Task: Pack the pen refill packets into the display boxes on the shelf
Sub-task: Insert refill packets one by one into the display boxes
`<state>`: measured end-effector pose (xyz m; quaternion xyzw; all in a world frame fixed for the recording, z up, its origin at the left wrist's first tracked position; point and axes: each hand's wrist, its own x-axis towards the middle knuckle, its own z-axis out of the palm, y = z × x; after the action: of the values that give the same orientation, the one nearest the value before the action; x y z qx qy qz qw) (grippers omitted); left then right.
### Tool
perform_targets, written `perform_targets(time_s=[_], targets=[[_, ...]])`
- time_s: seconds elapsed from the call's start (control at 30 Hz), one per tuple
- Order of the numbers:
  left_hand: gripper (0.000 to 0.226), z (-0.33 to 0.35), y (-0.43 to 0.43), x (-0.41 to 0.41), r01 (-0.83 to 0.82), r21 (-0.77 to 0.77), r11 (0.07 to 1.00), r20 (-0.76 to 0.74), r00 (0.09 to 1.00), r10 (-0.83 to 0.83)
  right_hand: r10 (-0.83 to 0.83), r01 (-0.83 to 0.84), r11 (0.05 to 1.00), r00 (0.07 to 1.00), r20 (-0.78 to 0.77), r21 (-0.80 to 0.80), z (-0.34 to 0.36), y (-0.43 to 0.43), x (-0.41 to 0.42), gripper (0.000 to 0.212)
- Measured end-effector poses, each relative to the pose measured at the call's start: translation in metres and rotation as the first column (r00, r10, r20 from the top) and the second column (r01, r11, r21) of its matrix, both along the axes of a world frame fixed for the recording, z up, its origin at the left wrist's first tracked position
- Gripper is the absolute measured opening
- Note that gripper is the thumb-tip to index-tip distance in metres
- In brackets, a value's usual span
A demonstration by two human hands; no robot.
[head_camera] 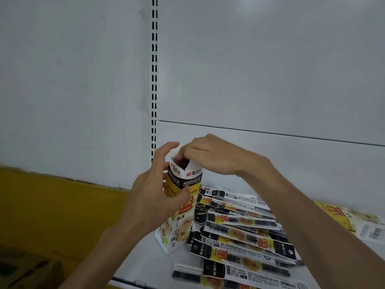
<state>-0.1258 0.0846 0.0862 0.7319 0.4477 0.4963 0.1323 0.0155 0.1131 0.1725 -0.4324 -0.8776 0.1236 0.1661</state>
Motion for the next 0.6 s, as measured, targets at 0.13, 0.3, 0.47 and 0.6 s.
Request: perform_targets(time_s=[0.13,0.3,0.47,0.6], targets=[[0.065,-0.004,0.004,-0.002,-0.014,0.02,1.0,0.066,0.998,0.013,0.033,-0.012,0.999,0.907,-0.421,0.052,-0.017,0.008,0.01,0.021],[0.043,-0.011,0.01,0.001,-0.098,0.036,0.994,0.071,0.993,0.096,-0.219,0.234,0.971,0.957,-0.192,0.058,-0.058,0.023,0.066,0.022],[0.053,-0.009,0.009,0.009,-0.093,0.046,0.995,-0.003,0.996,0.093,-0.32,0.4,0.89,0.891,0.324,-0.22,-0.103,0.025,0.099,0.052],[0.053,-0.004,0.011,0.008,-0.119,0.02,0.993,-0.087,0.989,0.12,-0.36,0.41,0.887,0.902,0.239,-0.213,-0.108,0.024,0.107,0.041]])
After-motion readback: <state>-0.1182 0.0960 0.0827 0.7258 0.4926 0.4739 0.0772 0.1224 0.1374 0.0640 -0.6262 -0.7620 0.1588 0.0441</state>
